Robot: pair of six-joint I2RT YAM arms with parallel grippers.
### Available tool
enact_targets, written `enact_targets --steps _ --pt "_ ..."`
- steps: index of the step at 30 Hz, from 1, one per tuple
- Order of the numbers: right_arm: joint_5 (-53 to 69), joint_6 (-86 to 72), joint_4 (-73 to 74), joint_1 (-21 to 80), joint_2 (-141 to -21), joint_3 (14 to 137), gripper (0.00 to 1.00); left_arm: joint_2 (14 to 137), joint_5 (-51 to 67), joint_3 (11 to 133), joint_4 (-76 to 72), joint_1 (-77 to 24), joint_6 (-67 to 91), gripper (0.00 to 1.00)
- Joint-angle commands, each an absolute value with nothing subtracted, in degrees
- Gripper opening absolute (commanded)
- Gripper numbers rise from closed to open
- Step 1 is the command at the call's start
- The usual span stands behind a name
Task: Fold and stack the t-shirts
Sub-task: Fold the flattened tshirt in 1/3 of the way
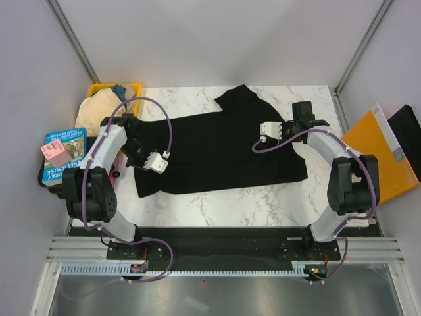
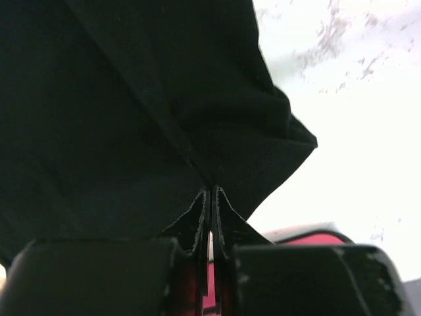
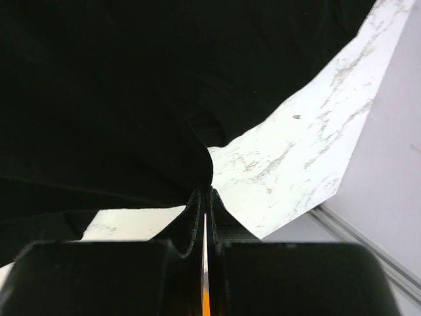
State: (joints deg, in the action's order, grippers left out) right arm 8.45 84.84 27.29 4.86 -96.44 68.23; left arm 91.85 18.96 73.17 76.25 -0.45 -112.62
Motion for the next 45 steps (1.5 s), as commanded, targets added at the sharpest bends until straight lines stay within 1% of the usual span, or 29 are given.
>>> enact_targets --steps 1,10,18,31,45 --pt "7.21 82.18 20.41 5.89 -97.56 71.19 0.00 92.55 14.15 75.41 83.67 -0.53 -138.25 0.02" --pt "7.03 80.16 14.16 8.87 -98.96 71.37 0.00 92.90 12.57 74.80 84.37 -1.49 -139.48 0.02" --pt "7.65 79.28 12.57 10.02 -100.46 73.91 0.00 92.99 9.67 72.69 84.29 -2.72 -140.01 0.02" --pt "8.00 78.49 6.95 12.30 -102.83 74.71 0.00 94.66 5.54 72.07 79.46 -3.78 -141.77 0.02" --pt "7.03 77.08 0.89 14.15 -104.33 74.18 0.00 95.54 3.26 71.02 78.84 -4.48 -140.71 0.02"
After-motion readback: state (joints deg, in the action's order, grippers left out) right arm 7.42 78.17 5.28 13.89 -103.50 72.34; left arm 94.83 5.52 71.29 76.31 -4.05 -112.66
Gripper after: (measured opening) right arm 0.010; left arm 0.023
